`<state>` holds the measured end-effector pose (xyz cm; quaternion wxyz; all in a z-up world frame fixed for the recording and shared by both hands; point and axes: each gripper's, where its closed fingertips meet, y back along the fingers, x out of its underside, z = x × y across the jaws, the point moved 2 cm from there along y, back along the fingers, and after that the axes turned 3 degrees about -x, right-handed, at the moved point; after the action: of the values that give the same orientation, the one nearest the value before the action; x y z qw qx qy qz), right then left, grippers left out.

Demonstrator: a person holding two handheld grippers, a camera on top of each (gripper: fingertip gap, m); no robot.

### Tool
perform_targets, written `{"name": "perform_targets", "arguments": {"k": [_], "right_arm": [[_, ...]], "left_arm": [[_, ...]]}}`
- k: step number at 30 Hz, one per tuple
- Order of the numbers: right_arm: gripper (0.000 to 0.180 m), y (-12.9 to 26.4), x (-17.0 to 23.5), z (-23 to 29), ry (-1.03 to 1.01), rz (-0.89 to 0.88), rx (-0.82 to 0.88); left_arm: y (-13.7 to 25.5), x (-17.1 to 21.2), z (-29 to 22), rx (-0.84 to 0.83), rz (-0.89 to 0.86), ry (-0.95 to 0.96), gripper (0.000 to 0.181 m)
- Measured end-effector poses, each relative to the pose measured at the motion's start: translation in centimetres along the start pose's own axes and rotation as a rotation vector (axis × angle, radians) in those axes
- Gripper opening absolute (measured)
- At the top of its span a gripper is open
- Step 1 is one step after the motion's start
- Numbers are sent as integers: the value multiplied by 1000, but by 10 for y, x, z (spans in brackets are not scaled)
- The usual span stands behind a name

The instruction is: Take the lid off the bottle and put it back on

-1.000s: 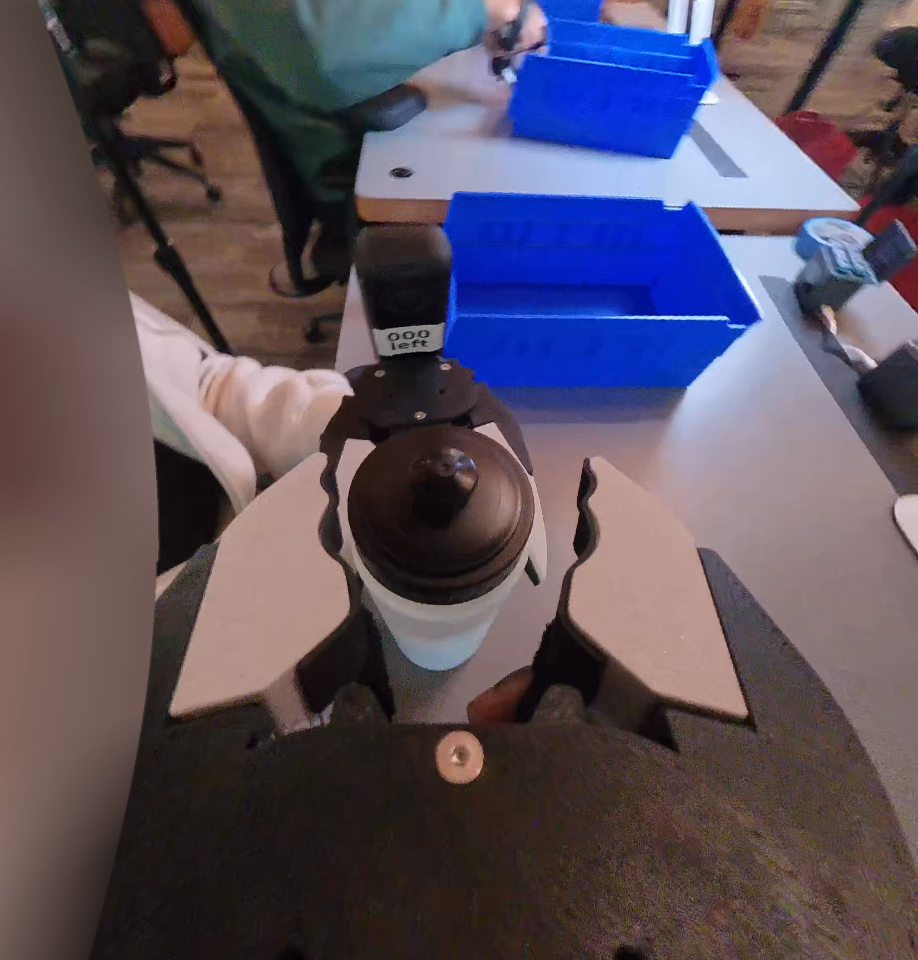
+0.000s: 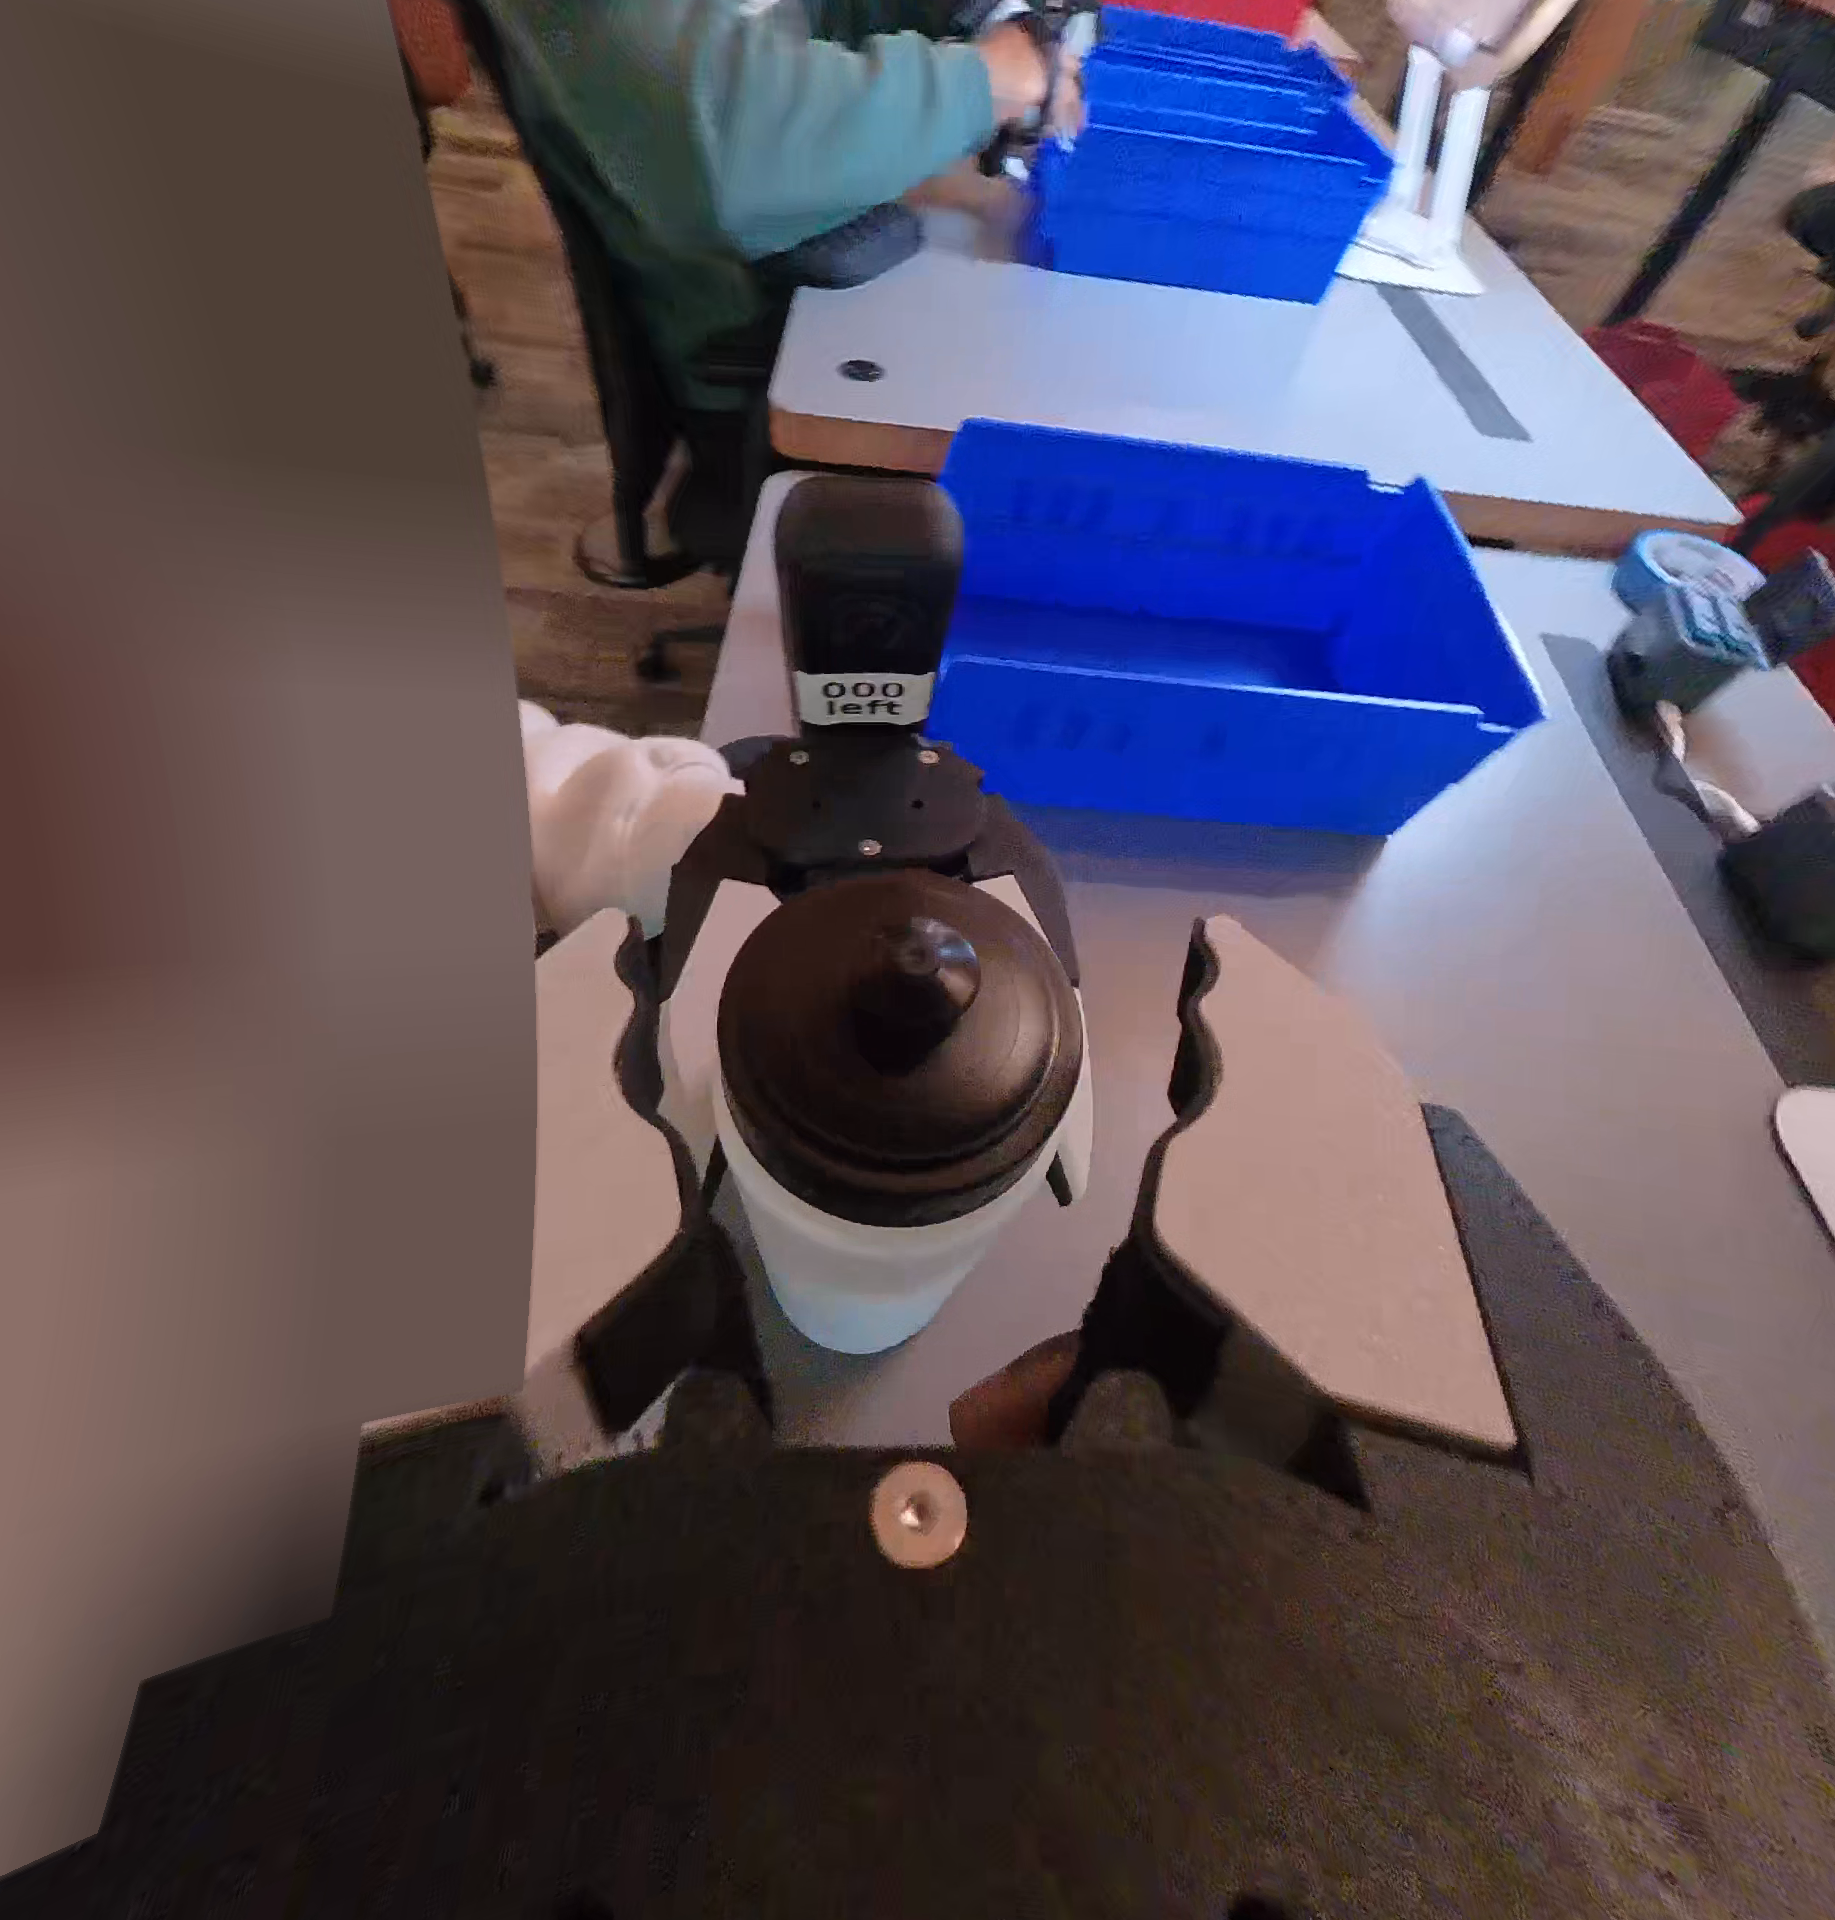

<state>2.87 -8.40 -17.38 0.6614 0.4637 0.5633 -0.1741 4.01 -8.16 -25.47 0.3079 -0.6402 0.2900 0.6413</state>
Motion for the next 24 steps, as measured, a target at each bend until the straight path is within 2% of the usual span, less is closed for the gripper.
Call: {"name": "perform_targets", "arguments": {"k": [1,4,7,8,10,18,24], "right_arm": [[99,-2,3,-2,-48,7,68],[104,-8,13,-2,-111,-10,246],[90,-11,18,-5,-144,-99,386],[82,-12,20,-5,-130,-109,407],[79,-14,18,-3,-94,-142,407],[78,-14,17,8,80,-150,28],[78,-13,17,16,213,-97,-175]], "left_arm": [[0,0,1,-4,0,3,87],[0,0,2,-18,-1,4,87],[-1,0,2,-26,1,-2,87],[-1,0,2,-27,0,-1,87],[0,0,2,-24,-3,-1,87],[-1,-1,-3,17,0,-21,87],[-1,0,-8,60,0,-24,87]]}}
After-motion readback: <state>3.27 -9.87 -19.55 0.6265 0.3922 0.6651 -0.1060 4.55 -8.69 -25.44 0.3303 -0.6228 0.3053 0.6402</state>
